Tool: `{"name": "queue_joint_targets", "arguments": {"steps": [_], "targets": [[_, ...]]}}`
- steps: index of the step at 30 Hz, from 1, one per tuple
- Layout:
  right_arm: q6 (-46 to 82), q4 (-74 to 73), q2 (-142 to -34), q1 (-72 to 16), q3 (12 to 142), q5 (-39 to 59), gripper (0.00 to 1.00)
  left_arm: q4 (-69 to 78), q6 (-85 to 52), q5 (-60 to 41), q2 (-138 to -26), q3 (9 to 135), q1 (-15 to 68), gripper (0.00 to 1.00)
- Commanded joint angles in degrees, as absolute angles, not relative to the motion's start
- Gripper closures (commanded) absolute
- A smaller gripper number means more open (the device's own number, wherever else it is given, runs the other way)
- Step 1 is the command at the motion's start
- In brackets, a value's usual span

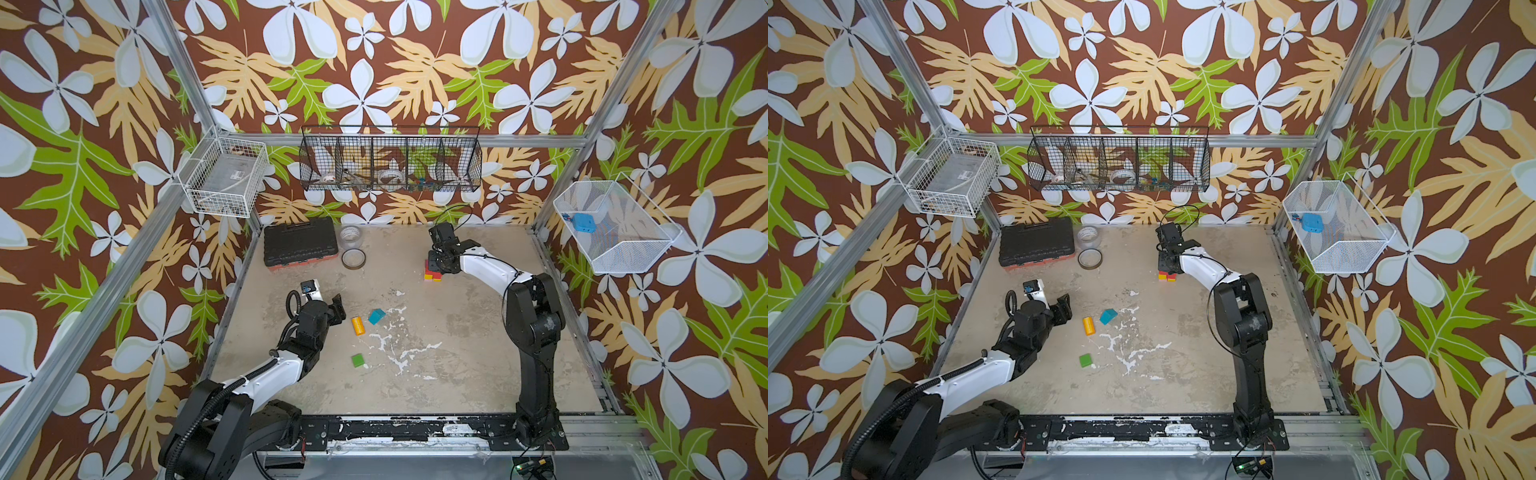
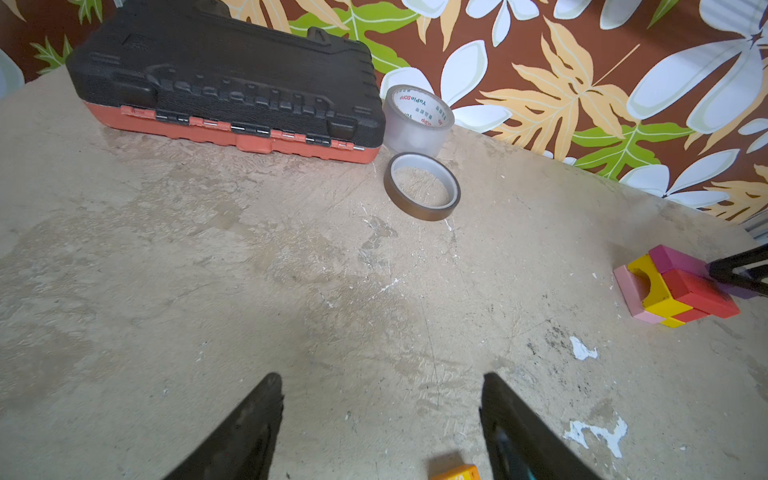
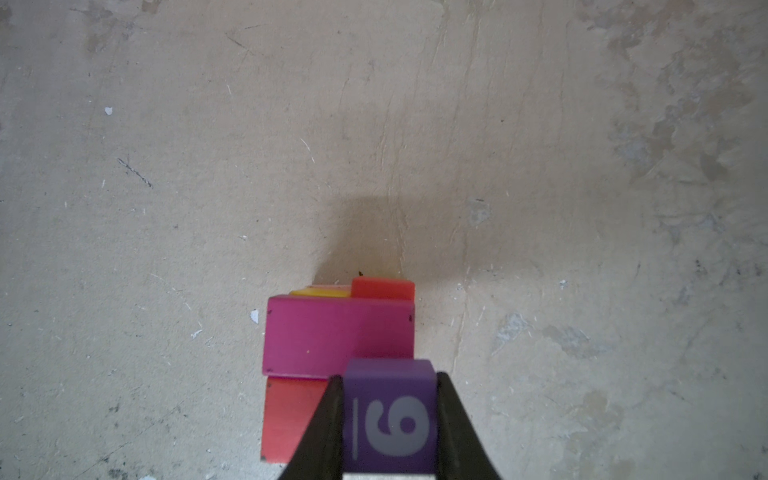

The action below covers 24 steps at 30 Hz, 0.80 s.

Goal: Build the wood block tower
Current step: 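Lower the purple cube onto the stack top with the right gripper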

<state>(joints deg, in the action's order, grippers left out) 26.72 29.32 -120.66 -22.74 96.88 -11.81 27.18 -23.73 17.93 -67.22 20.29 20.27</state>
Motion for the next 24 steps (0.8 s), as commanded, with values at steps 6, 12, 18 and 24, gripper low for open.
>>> {"name": "queue_joint_targets", "arguments": {"steps": [6,12,18,24], "targets": [[26.44,30.20,-121.63,-22.64,98.38,-11.34,0.81,28.21,-23.46,18.64,-67.30,20.83,20.26,0.24],[26.63,30.41,-122.12,-22.67,98.96,-10.97,0.77,28.21,-23.42,18.60,-67.32,20.83,20.21,0.24],[26.72,30.41,-122.17,-22.63,99.10,-10.82,0.67,28.24,-23.38,18.53,-67.41,20.88,20.27,0.24],[26.81,30.67,-122.07,-22.63,99.22,-10.72,0.59,28.22,-23.38,18.53,-67.41,20.84,20.22,0.24]]}}
